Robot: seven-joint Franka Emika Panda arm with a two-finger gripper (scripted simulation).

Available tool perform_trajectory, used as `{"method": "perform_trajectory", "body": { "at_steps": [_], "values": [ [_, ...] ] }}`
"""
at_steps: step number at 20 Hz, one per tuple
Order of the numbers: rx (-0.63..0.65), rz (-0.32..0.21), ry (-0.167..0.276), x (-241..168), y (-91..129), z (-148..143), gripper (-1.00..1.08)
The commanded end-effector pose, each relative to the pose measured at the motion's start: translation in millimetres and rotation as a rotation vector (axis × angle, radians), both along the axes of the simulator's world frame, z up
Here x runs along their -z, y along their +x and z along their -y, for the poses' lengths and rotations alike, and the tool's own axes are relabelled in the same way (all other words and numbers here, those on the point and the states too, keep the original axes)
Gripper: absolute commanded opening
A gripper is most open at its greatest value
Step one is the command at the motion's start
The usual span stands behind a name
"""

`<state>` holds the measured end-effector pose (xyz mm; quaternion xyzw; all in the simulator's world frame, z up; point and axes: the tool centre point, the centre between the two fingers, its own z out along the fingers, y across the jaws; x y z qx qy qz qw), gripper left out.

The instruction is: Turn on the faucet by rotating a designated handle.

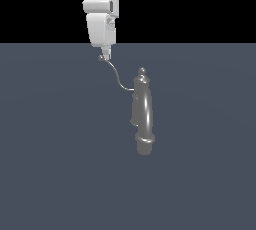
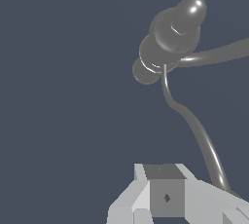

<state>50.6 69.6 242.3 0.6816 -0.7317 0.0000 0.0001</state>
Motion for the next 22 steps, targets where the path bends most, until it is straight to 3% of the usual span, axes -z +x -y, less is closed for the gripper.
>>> {"method": "perform_trajectory", "body": {
  "at_steps": [1,22],
  "values": [
    [0.0,0.0,0.0,0.0,-7.1,-0.3,-1.0],
    [0.0,0.0,0.0,0.0,-69.3,-3.2,-1.0]
  ]
}}
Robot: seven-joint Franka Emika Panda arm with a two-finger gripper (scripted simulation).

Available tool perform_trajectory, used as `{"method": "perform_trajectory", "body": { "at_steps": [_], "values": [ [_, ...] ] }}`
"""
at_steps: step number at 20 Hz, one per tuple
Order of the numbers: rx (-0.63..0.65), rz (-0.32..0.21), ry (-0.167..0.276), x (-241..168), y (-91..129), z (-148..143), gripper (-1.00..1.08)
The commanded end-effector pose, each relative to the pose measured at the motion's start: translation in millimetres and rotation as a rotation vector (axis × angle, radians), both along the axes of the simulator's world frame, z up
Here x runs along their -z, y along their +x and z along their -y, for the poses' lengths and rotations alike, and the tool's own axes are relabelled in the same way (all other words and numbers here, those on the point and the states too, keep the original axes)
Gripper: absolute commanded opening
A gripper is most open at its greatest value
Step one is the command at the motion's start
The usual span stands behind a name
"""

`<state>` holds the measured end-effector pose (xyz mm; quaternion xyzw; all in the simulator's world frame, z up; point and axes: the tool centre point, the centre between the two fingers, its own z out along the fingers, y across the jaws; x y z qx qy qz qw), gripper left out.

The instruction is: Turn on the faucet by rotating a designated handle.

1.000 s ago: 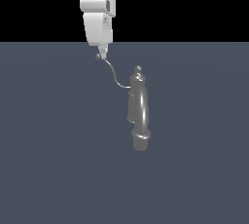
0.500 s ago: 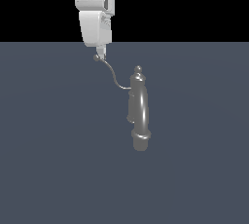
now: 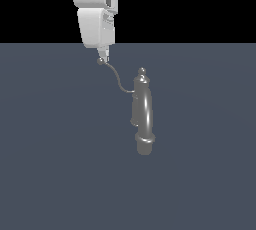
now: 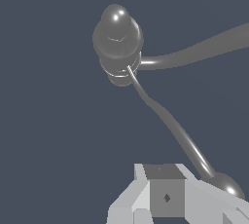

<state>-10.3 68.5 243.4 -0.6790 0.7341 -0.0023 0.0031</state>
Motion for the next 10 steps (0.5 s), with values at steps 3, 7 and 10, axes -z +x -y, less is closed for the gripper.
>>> {"method": "perform_trajectory", "body": {
  "at_steps": [3,7,10],
  "values": [
    [-0.007,-0.008,-0.001,1.0,-17.6,-4.7,-1.0],
    [0.004,0.001,-0.001,-0.6,-16.3,3.7,-1.0],
    [0.003,0.0,-0.001,-0.4,-24.1,9.3,-1.0]
  ]
}}
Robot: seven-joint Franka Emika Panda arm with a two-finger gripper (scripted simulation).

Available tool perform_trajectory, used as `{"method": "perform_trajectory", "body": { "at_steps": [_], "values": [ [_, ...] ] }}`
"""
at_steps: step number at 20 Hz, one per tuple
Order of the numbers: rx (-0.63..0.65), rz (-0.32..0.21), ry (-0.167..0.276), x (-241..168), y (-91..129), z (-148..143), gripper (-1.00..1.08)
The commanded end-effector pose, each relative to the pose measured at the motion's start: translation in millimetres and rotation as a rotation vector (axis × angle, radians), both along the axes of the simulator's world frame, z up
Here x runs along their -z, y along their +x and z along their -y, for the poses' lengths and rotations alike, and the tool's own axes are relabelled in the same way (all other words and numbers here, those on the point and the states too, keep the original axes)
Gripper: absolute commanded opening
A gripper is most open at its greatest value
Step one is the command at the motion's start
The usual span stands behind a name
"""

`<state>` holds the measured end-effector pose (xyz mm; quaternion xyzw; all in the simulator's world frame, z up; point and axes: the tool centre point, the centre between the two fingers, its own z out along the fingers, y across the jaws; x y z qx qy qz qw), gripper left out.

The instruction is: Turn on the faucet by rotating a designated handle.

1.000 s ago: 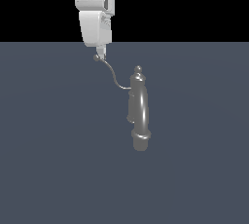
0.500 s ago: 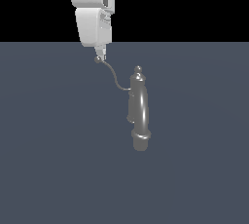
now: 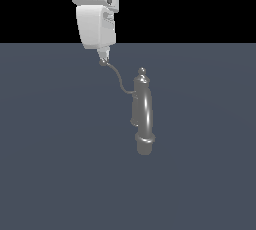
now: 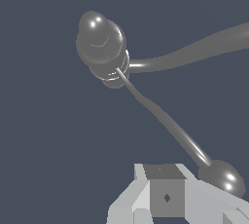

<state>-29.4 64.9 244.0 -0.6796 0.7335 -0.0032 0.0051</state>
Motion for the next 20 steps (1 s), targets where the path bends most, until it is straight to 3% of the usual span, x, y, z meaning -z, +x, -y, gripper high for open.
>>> {"method": "perform_trajectory", "body": {
  "at_steps": [1,20],
  "values": [
    [0.004,-0.004,-0.002,0.4,-7.6,7.5,-1.0],
    [-0.003,-0.01,-0.002,1.4,-59.1,44.7,-1.0]
  ]
}}
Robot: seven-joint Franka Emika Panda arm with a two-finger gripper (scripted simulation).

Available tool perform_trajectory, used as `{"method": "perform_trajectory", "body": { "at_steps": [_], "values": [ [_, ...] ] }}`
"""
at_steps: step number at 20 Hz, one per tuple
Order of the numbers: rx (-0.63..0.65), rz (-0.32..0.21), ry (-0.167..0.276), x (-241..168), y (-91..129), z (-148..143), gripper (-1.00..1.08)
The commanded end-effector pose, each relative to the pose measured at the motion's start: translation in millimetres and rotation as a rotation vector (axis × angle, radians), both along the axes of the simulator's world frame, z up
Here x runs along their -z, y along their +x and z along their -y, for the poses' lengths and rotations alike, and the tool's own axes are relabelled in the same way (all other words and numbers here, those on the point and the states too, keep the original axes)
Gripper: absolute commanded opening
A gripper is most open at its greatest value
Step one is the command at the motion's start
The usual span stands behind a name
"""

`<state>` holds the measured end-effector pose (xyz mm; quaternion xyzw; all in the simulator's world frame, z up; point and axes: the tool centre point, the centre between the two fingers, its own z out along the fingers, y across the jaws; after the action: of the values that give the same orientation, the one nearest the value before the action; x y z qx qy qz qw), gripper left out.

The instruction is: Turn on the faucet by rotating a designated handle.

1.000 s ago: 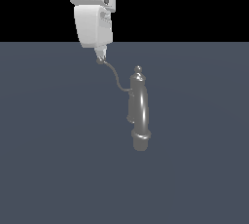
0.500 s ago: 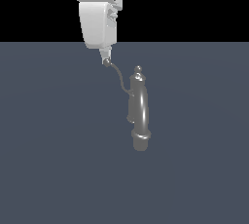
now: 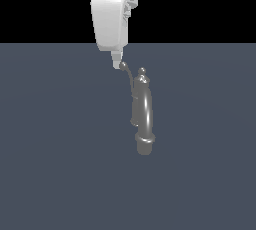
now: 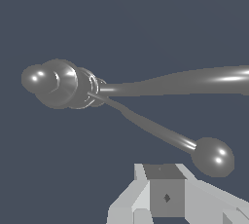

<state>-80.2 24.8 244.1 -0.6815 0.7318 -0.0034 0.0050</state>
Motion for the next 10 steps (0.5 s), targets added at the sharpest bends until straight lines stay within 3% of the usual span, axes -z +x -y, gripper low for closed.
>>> {"method": "perform_trajectory", "body": {
  "at_steps": [1,6,8,10],
  "values": [
    [0.002,-0.01,-0.002,1.5,-11.2,6.9,-1.0],
    [-0.001,-0.012,-0.002,1.8,-25.4,17.2,-1.0],
    [-0.01,-0.006,-0.002,0.2,-20.6,10.1,-1.0],
    [-0.01,-0.006,-0.002,0.2,-21.6,21.7,-1.0]
  ]
}}
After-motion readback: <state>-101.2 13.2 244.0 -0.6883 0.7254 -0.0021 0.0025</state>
